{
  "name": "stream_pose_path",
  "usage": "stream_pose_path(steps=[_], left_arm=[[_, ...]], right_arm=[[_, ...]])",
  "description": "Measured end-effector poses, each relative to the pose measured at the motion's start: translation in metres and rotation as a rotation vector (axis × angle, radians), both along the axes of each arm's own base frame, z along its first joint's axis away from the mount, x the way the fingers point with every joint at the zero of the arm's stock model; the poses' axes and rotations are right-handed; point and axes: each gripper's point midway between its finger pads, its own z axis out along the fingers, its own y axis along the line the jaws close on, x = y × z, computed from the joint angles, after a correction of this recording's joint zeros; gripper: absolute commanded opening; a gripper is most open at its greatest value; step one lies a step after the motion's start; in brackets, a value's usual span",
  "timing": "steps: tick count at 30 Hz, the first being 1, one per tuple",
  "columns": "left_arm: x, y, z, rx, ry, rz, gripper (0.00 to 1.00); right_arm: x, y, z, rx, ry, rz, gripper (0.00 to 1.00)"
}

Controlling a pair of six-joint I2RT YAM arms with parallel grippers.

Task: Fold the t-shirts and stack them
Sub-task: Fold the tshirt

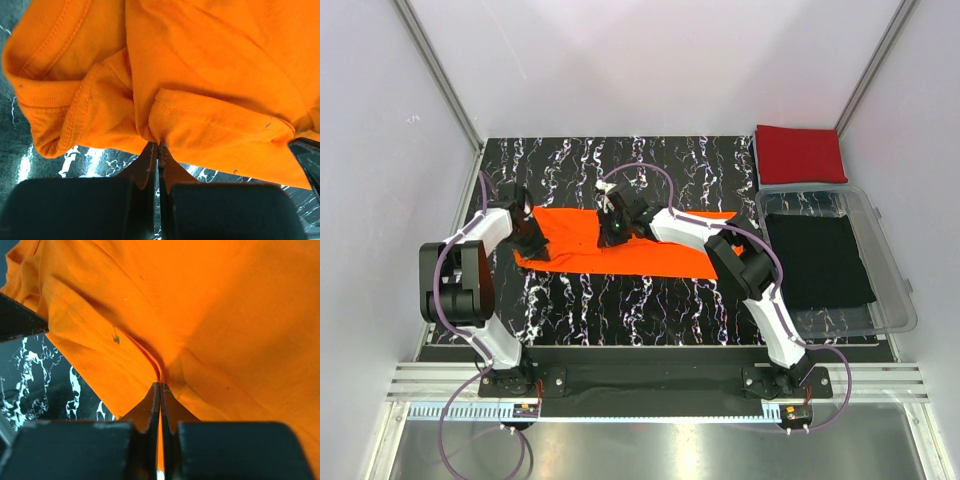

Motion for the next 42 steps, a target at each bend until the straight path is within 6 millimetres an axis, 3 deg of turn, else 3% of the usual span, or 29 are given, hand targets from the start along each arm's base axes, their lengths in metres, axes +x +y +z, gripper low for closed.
stream_pose_path(steps=[13, 22, 34, 36, 39, 42], left_arm=[[-0.004, 0.010, -0.001, 0.058, 0.004, 0.032, 0.00], [-0.006, 0.011, -0.008, 0.085, 0.028, 0.030, 0.00], [-0.014, 0.015, -0.021, 0.122, 0.107, 0.017, 0.00], [-0.012, 0.015, -0.020, 0.127, 0.109, 0.014, 0.03], [-0.012, 0.016, -0.020, 0.135, 0.112, 0.008, 0.16], [-0.014, 0.019, -0.020, 0.150, 0.120, 0.009, 0.24]], right_arm=[[0.003, -0.011, -0.006, -0.063, -0.012, -0.023, 0.00], [0.013, -0.009, 0.009, -0.075, -0.061, -0.013, 0.00], [0.004, -0.005, 0.010, -0.056, -0.023, 0.006, 0.00], [0.004, -0.005, 0.010, -0.056, -0.021, 0.005, 0.00], [0.004, -0.005, 0.009, -0.058, -0.019, 0.006, 0.01], [0.002, -0.007, 0.005, -0.067, -0.009, 0.007, 0.10]])
